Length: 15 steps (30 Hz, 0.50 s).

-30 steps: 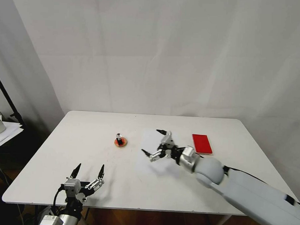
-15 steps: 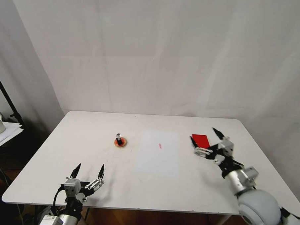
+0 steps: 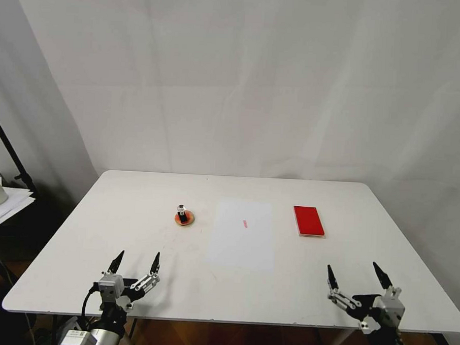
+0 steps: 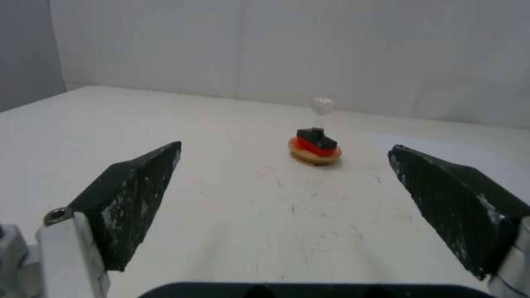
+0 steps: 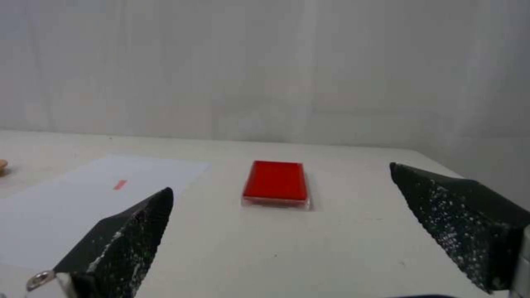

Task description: Pick up the stamp from the ink pad and place it onto another ink pad.

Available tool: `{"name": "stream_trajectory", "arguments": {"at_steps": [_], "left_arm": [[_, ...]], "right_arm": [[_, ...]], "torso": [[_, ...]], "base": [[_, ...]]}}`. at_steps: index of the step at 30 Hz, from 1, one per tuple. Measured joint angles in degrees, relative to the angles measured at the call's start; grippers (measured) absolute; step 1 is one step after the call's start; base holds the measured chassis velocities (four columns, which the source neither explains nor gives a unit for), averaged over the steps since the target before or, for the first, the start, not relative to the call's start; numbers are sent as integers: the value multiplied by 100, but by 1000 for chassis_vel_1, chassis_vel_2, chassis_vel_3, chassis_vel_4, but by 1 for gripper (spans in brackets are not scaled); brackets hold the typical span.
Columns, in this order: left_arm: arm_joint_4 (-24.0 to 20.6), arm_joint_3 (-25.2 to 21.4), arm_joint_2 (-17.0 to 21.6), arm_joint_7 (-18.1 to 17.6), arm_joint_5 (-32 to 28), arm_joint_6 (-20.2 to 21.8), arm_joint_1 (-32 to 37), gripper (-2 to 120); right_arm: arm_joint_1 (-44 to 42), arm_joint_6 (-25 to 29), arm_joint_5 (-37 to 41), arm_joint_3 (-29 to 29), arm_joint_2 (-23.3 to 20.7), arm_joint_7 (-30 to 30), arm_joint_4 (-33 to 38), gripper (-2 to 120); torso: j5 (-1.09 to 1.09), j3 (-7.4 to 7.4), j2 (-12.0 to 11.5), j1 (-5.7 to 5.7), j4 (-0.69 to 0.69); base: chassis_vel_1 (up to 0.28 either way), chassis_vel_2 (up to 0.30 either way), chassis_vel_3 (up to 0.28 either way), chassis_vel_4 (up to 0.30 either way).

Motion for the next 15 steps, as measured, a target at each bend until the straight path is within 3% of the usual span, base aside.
{"name": "stream_trajectory", "arguments": {"at_steps": [5,15], "left_arm": [[0,0,0,0,0,0,0,100],[0,0,0,0,0,0,0,100]], "right_arm": [[118,23,-40,128,281,-394,-72,100],[305,-128,95,219,376,-426,-56,100]], "torso": [[0,0,0,1,0],[0,0,0,1,0]], "base": [[0,0,0,0],[0,0,0,0]]}}
